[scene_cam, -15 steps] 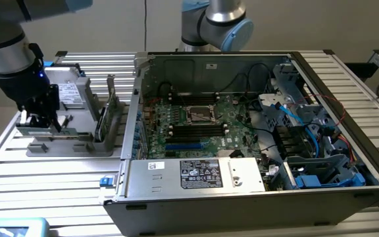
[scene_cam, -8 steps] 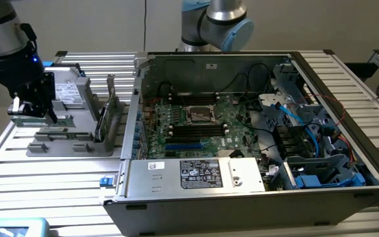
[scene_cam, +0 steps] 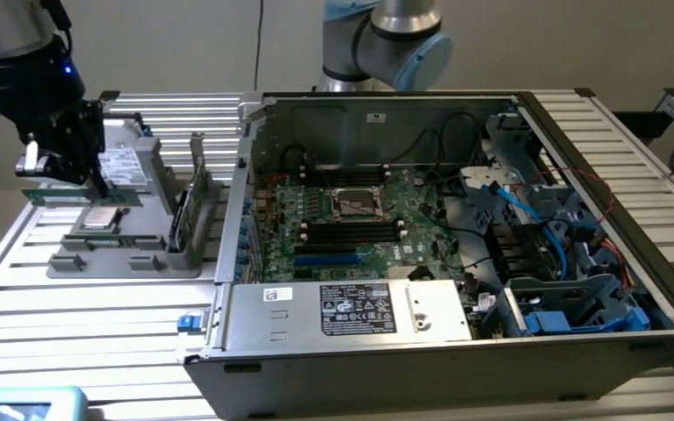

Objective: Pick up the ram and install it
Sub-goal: 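Pick up the ram and move it above insertion slot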

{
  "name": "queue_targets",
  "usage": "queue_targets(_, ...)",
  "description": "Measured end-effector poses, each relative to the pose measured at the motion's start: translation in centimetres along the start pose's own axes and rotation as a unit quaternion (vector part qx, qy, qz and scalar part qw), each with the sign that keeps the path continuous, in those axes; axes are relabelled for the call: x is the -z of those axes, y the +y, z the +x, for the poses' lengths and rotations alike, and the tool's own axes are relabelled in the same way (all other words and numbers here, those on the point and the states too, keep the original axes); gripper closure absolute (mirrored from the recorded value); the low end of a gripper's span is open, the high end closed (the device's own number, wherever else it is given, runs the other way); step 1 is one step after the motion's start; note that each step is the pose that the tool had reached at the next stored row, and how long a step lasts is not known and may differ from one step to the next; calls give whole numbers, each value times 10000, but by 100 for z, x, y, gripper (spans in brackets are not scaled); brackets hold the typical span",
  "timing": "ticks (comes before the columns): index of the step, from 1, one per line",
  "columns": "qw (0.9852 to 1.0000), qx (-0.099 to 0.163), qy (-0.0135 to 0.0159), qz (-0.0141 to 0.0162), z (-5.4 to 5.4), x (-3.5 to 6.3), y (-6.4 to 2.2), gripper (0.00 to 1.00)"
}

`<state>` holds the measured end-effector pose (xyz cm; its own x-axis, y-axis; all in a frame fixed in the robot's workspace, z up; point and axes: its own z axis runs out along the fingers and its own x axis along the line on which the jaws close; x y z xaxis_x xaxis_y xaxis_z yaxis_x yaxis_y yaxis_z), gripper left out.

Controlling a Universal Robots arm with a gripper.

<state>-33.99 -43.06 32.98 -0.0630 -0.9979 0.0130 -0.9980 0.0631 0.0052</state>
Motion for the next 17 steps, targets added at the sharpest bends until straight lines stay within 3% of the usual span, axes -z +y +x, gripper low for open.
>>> queue_targets(10, 10000, 0, -7, -3, -20, 456, -422, 88)
queue_targets(17, 10000, 0, -7, -7, -38, 651, -738, 88)
